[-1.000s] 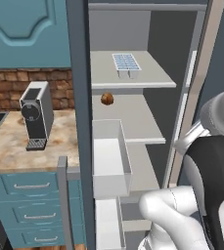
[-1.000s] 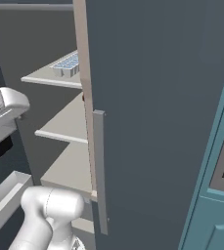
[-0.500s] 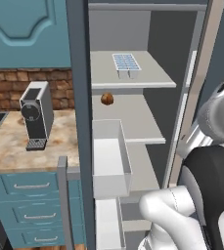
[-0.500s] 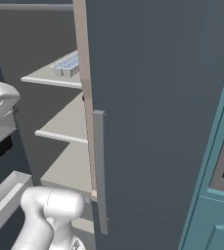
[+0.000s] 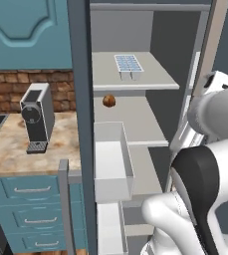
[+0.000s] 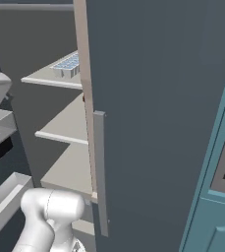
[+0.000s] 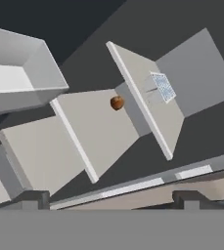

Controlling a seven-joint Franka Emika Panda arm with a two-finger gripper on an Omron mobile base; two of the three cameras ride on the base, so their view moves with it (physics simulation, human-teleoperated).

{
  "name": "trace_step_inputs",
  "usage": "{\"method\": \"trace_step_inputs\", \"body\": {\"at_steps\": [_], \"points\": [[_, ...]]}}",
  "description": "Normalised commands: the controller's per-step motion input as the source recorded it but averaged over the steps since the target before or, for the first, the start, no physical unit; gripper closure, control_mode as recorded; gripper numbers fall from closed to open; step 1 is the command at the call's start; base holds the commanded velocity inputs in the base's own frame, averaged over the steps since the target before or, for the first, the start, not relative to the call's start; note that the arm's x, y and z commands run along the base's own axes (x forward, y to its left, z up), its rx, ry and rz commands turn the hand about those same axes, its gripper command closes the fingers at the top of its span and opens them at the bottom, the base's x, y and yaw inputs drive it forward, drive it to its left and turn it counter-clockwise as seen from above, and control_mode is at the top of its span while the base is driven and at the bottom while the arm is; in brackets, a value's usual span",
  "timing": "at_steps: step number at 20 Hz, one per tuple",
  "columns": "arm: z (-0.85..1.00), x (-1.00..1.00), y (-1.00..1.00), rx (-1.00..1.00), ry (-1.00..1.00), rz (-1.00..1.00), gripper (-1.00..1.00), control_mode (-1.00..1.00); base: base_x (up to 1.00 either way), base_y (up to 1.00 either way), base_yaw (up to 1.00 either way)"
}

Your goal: Open the freezer door, pick up the ice cube tray from the freezer, and place it on the dining counter.

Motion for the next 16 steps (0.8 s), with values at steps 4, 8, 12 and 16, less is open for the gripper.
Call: {"method": "trace_step_inputs", "body": {"at_steps": [4, 8, 12, 16], "points": [[0.4, 0.32, 0.23, -0.03, 0.0, 0.0, -1.0, -1.0, 0.0, 0.0, 0.0], [0.13, 0.3, 0.13, -0.05, 0.0, 0.0, -1.0, -1.0, 0.0, 0.0, 0.0], [0.0, 0.36, 0.03, -0.1, 0.0, 0.01, -1.0, -1.0, 0.0, 0.0, 0.0], [0.0, 0.38, 0.0, -0.12, -0.01, 0.03, -1.0, -1.0, 0.0, 0.0, 0.0]]}}
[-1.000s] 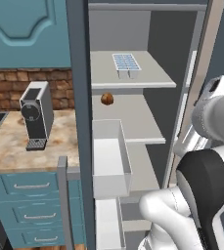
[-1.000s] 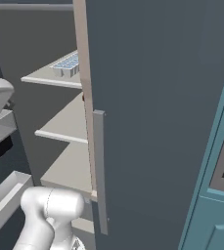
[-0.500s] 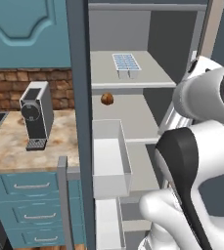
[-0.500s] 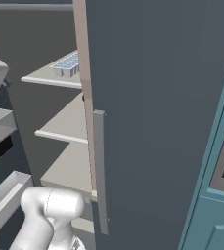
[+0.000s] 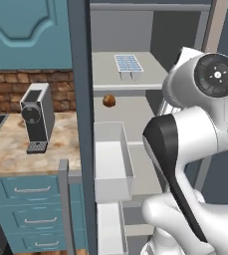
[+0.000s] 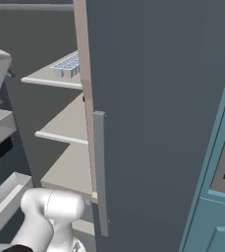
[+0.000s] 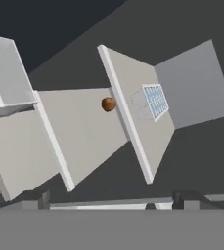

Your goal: Open the freezer door, pick up the ice cube tray from the freezer, and place it on the dining counter.

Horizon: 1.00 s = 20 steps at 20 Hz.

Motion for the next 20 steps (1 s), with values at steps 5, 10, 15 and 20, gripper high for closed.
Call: {"method": "trace_step_inputs", "body": {"at_steps": [5, 10, 15, 20], "points": [[0.0, 0.4, 0.0, -0.09, -0.01, 0.03, -1.0, -1.0, 0.0, 0.0, 0.0], [0.0, 0.44, 0.0, -0.04, 0.0, 0.02, -1.0, -1.0, 0.0, 0.0, 0.0], [0.0, 0.58, 0.0, -0.02, 0.0, 0.01, -1.0, -1.0, 0.0, 0.0, 0.0], [0.0, 0.59, 0.0, 0.0, 0.01, 0.0, -1.0, -1.0, 0.0, 0.0, 0.0]]}}
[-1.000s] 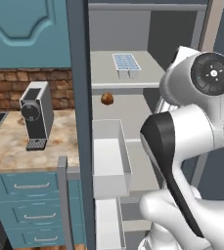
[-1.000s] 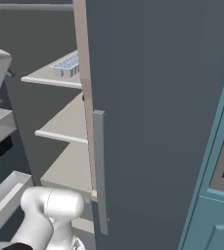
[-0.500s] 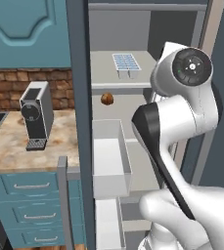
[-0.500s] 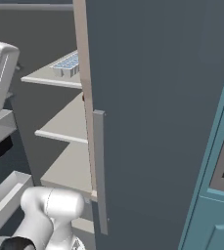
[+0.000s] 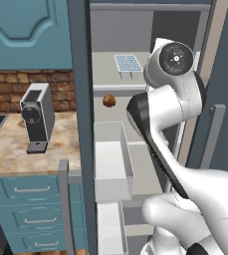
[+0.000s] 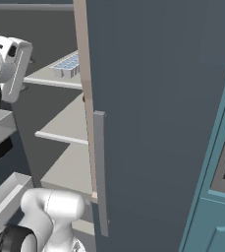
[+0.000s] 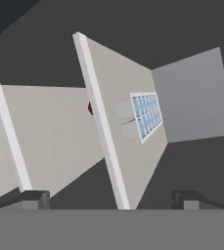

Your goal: Open the freezer door, pick up the ice cube tray from the freezer, and place it on the dining counter.

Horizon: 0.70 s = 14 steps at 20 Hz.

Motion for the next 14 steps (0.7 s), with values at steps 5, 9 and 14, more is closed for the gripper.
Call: {"method": "trace_step_inputs", "body": {"at_steps": [5, 9, 14], "points": [[0.0, 0.52, 0.0, 0.0, 0.03, 0.0, -1.0, -1.0, 0.0, 0.0, 0.0], [0.0, 0.5, 0.0, 0.0, 0.06, 0.0, -1.0, -1.0, 0.0, 0.0, 0.0], [0.0, 0.52, 0.03, 0.0, 0.07, 0.0, -1.0, -1.0, 0.0, 0.0, 0.0]]}}
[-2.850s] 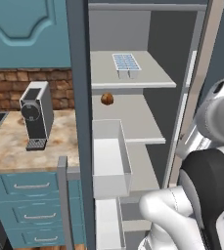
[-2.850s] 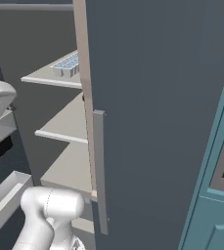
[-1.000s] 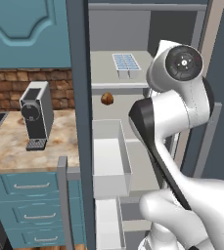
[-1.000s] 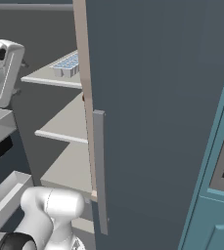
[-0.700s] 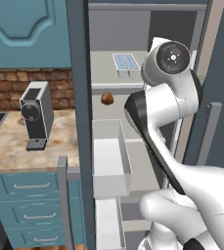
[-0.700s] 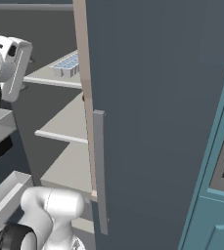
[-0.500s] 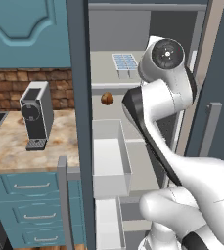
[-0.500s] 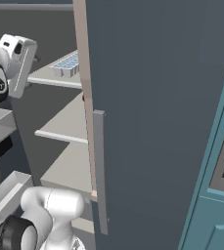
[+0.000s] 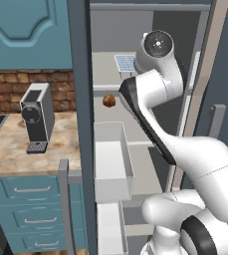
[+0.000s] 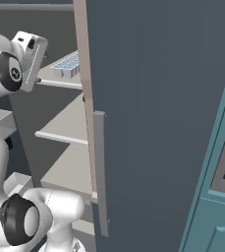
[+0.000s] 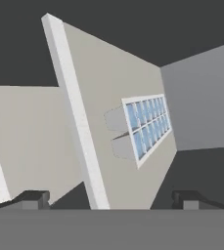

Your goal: Open the freezer door, pick up the ice cube tray from the freezer, and place it on the dining counter.

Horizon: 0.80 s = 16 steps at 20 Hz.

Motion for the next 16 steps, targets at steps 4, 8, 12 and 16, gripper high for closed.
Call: {"method": "trace_step_inputs", "body": {"at_steps": [4, 8, 12, 16], "points": [[0.0, 0.54, 0.05, 0.0, 0.06, 0.0, -1.0, -1.0, 0.0, 0.0, 0.0], [0.0, 0.45, 0.01, 0.0, 0.05, 0.0, -1.0, -1.0, 0.0, 0.0, 0.0], [0.0, 0.43, 0.0, 0.0, 0.06, 0.01, -1.0, -1.0, 0.0, 0.0, 0.0], [-0.01, 0.4, 0.0, 0.0, 0.04, 0.02, -1.0, -1.0, 0.0, 0.0, 0.0]]}}
